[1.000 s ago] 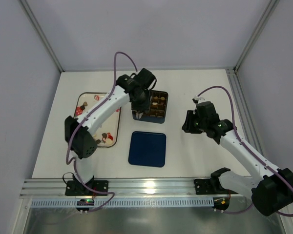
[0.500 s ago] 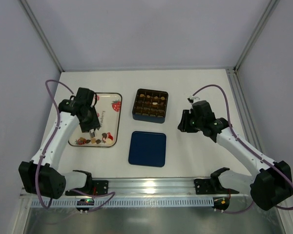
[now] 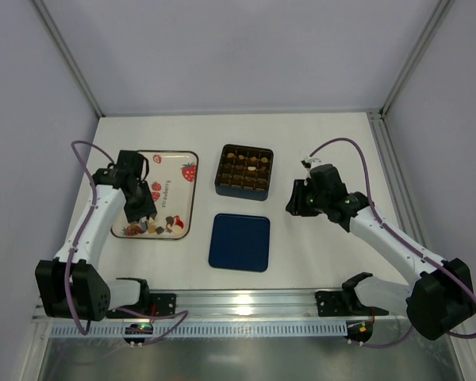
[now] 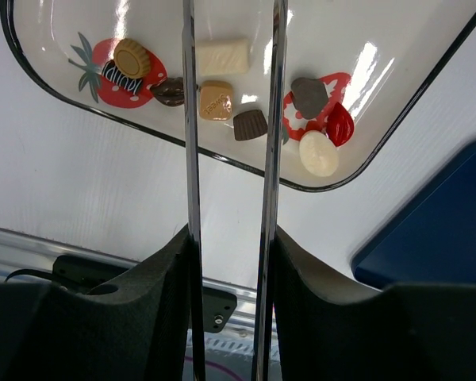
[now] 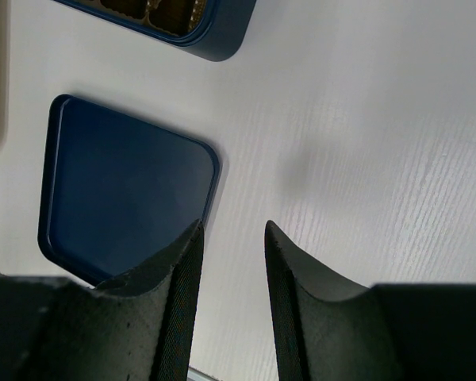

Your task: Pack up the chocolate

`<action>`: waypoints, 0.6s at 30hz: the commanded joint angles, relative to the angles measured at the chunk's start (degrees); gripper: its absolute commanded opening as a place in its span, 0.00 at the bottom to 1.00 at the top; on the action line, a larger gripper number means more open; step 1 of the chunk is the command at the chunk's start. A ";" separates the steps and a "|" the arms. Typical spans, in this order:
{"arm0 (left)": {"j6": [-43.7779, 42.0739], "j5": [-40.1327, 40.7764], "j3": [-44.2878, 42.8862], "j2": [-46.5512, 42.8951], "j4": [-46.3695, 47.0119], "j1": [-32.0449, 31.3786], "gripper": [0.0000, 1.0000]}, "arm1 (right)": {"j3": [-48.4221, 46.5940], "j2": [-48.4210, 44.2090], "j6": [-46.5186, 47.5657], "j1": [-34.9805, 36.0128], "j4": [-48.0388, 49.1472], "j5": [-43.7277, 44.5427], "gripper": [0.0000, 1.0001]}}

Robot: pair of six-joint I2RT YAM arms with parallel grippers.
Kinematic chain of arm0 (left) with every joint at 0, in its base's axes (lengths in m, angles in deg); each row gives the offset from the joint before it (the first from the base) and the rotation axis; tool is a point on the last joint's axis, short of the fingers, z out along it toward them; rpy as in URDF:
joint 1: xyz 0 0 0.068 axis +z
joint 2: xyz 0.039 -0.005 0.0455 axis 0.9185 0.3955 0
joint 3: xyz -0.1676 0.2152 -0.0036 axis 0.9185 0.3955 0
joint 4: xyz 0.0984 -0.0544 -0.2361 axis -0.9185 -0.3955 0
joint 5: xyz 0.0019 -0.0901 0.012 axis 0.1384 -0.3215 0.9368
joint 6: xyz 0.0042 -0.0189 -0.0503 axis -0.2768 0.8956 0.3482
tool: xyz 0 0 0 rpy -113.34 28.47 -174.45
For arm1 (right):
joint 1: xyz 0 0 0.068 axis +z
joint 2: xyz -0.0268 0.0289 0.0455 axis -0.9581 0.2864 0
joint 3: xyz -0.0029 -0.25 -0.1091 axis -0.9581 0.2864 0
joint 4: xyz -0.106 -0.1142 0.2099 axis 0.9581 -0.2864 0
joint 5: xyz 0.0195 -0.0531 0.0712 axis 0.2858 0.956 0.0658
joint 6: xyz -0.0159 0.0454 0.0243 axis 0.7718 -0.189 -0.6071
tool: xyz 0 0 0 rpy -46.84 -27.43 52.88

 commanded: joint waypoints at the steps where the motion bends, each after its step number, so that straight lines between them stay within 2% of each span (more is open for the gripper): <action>1: -1.62 -0.46 -2.03 1.38 2.71 0.73 0.39 | -0.05 -0.43 0.09 0.26 1.74 0.22 0.39; 18: -2.93 -0.55 -2.30 5.95 4.82 2.31 0.39 | -0.23 -0.43 0.09 0.34 1.57 0.05 0.39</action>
